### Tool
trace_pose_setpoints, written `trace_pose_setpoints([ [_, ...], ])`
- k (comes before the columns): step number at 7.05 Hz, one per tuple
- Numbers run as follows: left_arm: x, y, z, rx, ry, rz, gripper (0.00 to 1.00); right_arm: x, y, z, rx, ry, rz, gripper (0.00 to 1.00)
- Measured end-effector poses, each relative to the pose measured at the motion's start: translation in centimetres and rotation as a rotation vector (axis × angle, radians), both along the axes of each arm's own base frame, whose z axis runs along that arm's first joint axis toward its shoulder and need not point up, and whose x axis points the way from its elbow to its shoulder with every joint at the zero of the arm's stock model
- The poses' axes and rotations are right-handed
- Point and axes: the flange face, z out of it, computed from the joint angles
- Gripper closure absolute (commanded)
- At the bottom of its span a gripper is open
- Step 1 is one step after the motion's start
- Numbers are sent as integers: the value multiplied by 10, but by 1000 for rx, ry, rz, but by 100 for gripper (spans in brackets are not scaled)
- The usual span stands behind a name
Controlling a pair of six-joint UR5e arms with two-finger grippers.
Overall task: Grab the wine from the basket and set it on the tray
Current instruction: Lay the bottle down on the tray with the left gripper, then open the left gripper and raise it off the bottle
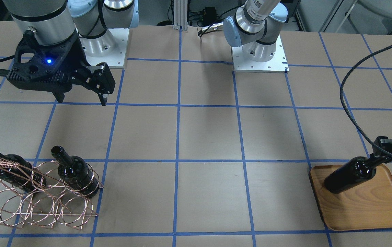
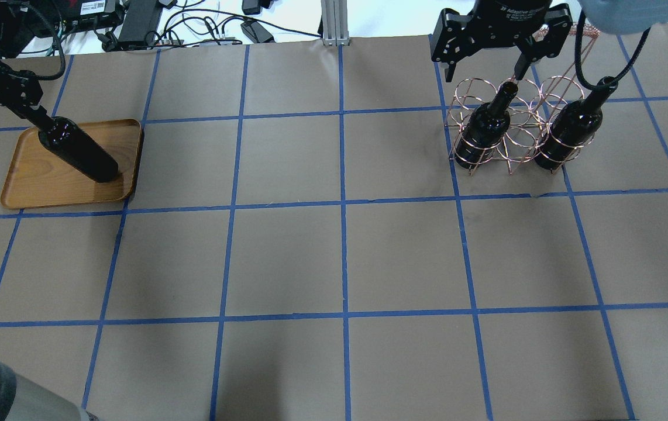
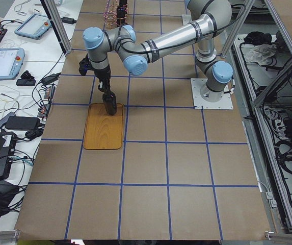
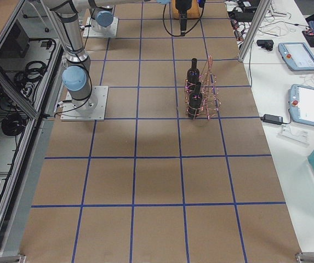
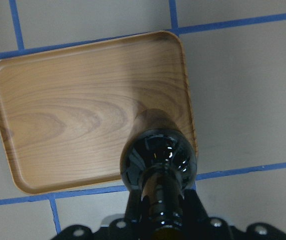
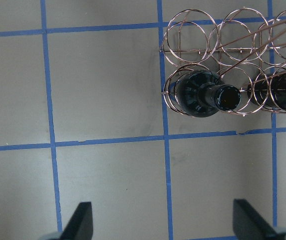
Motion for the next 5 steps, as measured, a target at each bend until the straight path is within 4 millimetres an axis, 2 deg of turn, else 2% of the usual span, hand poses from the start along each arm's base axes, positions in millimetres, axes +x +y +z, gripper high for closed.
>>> trace_pose_setpoints([
  [1, 1, -2, -3, -1, 3, -3, 15, 0, 0, 0, 0, 0, 0, 0],
  [2, 1, -3, -6, 1, 8, -4, 4, 0, 0, 0, 0, 0, 0, 0],
  [3, 0, -2, -7, 3, 11, -4, 0, 0, 0, 0, 0, 0, 1, 0],
  [5, -6, 5, 6, -5, 1, -9, 0, 0, -1, 1, -9, -1, 1, 0],
])
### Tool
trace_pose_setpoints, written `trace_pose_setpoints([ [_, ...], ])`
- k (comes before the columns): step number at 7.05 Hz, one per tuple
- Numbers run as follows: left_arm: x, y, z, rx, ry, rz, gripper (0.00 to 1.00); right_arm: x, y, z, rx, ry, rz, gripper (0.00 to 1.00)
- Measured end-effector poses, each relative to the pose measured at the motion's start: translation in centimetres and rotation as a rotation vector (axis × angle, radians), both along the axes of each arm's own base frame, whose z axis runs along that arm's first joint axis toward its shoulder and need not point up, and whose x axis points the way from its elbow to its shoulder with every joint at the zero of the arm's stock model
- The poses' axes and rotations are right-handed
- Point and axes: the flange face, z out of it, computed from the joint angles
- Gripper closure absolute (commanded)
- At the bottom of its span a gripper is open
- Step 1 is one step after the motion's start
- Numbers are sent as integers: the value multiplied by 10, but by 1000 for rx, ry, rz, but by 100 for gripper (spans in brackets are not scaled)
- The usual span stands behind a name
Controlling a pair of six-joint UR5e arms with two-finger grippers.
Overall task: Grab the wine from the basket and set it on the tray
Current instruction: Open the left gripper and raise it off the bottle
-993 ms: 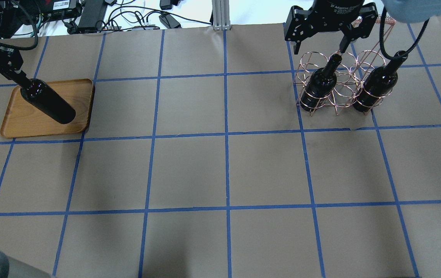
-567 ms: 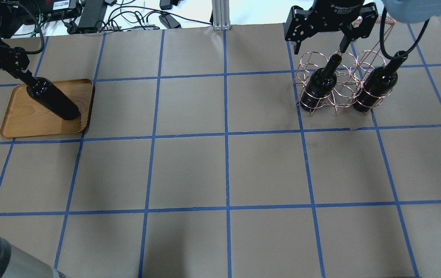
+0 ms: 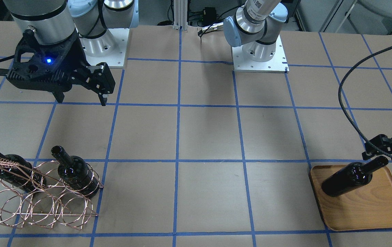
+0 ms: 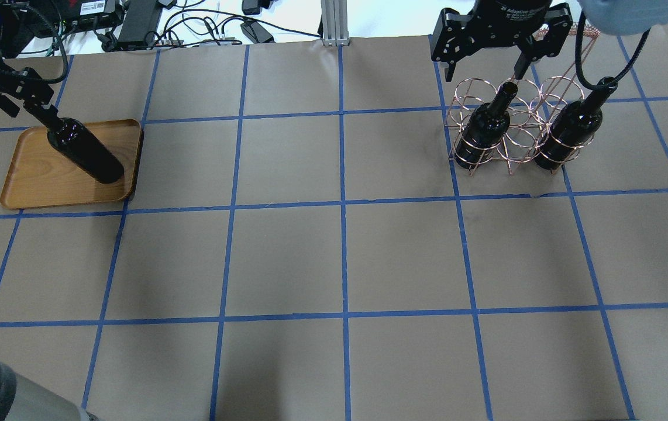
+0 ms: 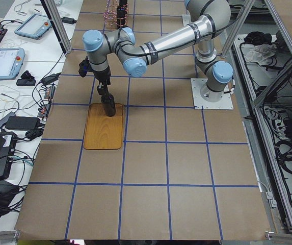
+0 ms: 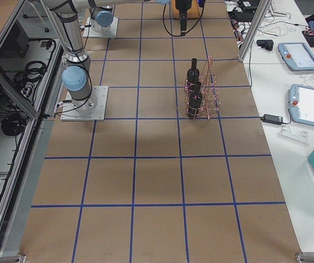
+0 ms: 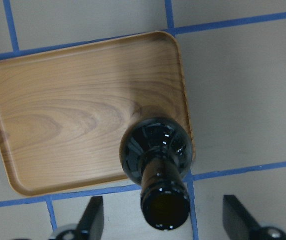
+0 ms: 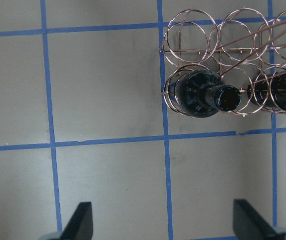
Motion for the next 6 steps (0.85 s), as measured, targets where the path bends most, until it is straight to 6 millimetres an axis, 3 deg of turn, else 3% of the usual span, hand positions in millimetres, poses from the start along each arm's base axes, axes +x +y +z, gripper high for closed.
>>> trace_pose_setpoints([
  [2, -20, 28, 39, 21, -8, 7, 0, 0, -1, 1, -7, -1, -1, 0],
  [3, -45, 42, 62, 24, -8, 43, 0, 0, -1, 1, -7, -1, -1, 0],
  [4, -96, 53, 81, 34, -9, 85, 0, 0, 0, 1, -7, -1, 0, 0],
  [6, -220, 77, 90, 49, -17, 151, 0, 0, -1, 0, -7, -1, -1, 0],
])
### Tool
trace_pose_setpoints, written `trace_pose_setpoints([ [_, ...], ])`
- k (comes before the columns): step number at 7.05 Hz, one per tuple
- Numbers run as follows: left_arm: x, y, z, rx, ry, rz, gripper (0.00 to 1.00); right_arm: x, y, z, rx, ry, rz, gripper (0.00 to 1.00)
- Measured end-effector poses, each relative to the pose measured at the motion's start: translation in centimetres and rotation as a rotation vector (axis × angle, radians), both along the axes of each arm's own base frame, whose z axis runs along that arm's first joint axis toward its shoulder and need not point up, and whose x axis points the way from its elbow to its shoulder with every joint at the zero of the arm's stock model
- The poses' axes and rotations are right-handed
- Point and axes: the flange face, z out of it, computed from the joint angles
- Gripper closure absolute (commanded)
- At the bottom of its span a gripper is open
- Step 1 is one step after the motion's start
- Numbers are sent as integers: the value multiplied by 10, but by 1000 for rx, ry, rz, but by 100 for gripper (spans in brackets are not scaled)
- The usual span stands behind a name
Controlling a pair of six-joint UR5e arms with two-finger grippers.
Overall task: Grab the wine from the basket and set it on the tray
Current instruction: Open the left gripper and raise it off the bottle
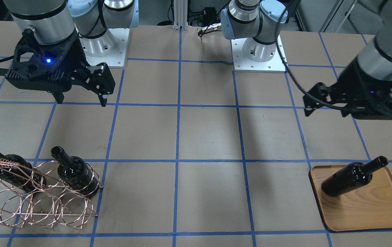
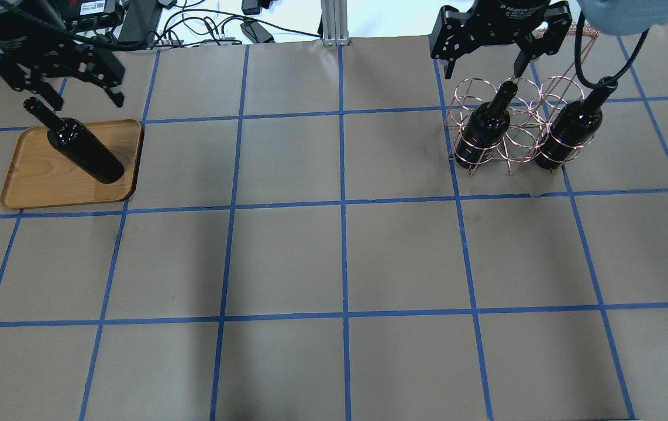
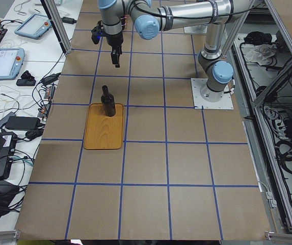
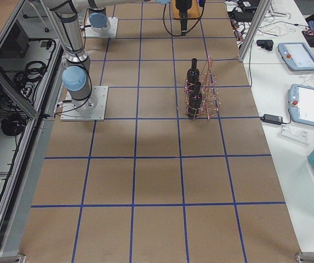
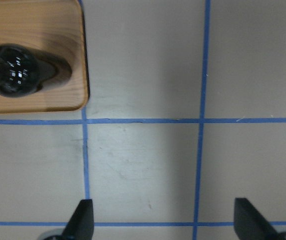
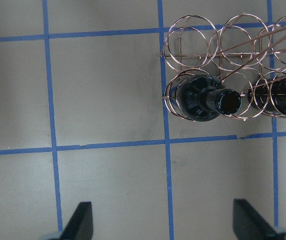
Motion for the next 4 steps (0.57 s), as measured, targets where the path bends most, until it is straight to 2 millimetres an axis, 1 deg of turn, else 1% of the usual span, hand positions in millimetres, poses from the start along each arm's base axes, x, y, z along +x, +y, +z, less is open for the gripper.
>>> trace_pose_setpoints([
  [1, -35, 13, 2, -1, -2, 9, 0, 0, 0, 0, 0, 0, 0, 0],
  [2, -53, 26, 12, -15, -1, 19, 0, 0, 0, 0, 1, 1, -1, 0],
  [3, -61, 40, 23, -30, -1, 24, 0, 0, 0, 0, 1, 1, -1, 0],
  [4, -65, 51, 29, -38, -4, 23, 0, 0, 0, -1, 1, 1, 0, 0],
])
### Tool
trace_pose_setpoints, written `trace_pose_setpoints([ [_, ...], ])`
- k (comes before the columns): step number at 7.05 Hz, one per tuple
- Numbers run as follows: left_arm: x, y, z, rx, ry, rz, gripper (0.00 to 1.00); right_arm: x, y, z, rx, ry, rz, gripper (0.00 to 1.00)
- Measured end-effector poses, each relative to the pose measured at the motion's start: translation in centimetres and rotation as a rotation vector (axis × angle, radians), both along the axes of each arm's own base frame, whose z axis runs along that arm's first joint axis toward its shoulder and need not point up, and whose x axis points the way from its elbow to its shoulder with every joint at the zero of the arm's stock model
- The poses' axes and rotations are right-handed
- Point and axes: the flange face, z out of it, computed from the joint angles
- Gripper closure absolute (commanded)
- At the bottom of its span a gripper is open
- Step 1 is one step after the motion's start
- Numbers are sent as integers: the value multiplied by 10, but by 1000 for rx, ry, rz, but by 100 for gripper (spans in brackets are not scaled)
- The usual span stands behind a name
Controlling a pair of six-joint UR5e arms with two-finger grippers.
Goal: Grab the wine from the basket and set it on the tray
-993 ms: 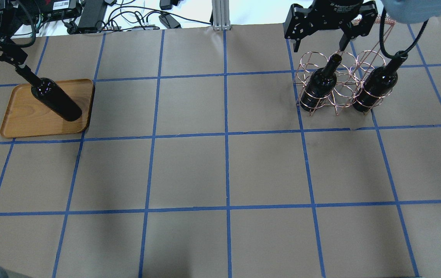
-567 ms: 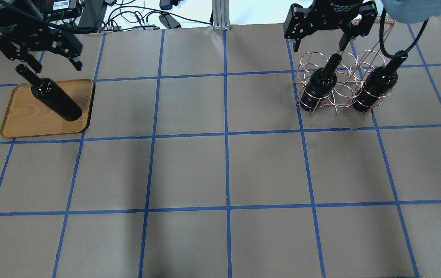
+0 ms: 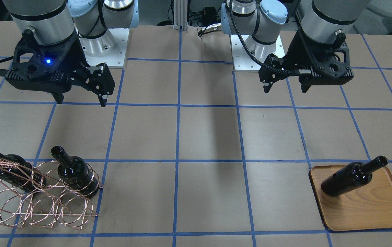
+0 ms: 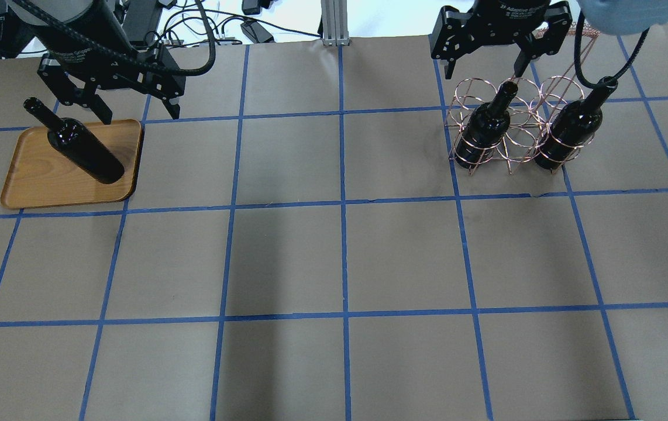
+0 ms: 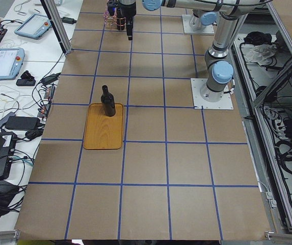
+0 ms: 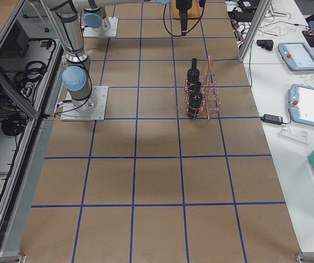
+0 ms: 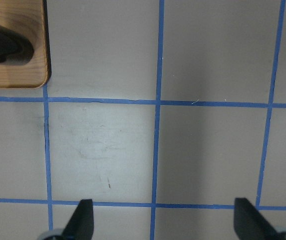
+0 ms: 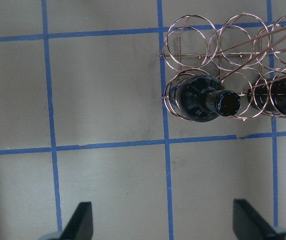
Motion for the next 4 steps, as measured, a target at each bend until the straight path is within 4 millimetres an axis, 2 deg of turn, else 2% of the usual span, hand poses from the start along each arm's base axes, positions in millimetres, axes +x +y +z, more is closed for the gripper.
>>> trace_pose_setpoints([
  [4, -2, 21, 17, -39, 0, 1, 0, 0, -1, 1, -6, -1, 0, 0],
])
